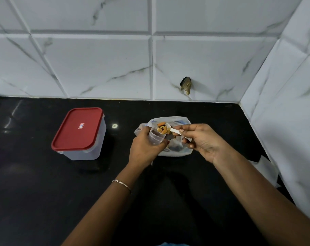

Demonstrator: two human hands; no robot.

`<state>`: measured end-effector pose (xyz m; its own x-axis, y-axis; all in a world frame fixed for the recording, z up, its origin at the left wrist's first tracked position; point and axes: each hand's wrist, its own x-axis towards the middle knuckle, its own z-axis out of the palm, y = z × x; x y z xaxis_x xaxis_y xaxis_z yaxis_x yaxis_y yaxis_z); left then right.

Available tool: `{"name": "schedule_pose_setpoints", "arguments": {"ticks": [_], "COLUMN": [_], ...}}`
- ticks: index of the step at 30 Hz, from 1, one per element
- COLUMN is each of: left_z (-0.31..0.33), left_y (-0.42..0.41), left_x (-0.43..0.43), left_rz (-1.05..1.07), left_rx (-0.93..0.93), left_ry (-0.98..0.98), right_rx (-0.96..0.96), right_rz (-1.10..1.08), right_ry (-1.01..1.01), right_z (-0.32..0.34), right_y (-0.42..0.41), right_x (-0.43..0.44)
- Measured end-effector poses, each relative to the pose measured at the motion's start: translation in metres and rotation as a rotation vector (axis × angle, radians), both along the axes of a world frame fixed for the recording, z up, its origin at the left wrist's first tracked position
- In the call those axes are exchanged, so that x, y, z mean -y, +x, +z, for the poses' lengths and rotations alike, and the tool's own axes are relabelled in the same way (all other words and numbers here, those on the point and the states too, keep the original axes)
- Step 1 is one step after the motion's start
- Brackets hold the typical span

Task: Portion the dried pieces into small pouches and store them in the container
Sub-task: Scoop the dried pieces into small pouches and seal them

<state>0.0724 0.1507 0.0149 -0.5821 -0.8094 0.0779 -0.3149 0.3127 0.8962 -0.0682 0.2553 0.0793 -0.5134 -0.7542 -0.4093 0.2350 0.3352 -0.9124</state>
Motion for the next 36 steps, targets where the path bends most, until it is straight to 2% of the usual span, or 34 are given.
{"name": "schedule_pose_setpoints", "arguments": {"ticks": [8,12,15,19,22,27,30,32,36], "left_z": [0.008,0.006,0.006,0.003,0.003,-0.004,-0.004,-0.006,-0.008], "left_y": [-0.009,-0.013,-0.016,-0.018,-0.019,-0.021,-0.021,-0.021,-0.021], "left_x": [-0.004,-0.003,0.000,0.004,0.005,0.005,0.005,0.006,0.008], "left_rz": [-0.006,0.022,0.030,0.022,-0.009,-0.039,-0.030,-0.021,-0.004], "left_rx": [-0.036,-0.032,-0.027,-0.056,-0.104,-0.164,-0.183,-0.181,-0.176], "left_ry": [-0.014,-0.007,0.030,0.114,0.121,0.128,0.153,0.176,0.173], "right_rx": [-0.392,-0.821,-1.120,-1.382,-1.481,-1.689,-1.695,-1.574,-0.882], "right_rz": [0.037,0.112,0.166,0.407,0.457,0.395,0.359,0.288,0.075], "right_ry": [-0.004,0.068,0.017,0.058,-0.042,-0.257,-0.322,-0.325,-0.275], "right_z": [0.008,0.001,0.001,-0.002,-0.004,-0.011,-0.015,-0.016,-0.015], "right_y": [0.013,0.019,0.025,0.023,0.020,0.014,0.011,0.010,0.014], "right_x": [-0.003,0.005,0.005,0.006,0.002,-0.004,-0.005,-0.006,-0.007]}}
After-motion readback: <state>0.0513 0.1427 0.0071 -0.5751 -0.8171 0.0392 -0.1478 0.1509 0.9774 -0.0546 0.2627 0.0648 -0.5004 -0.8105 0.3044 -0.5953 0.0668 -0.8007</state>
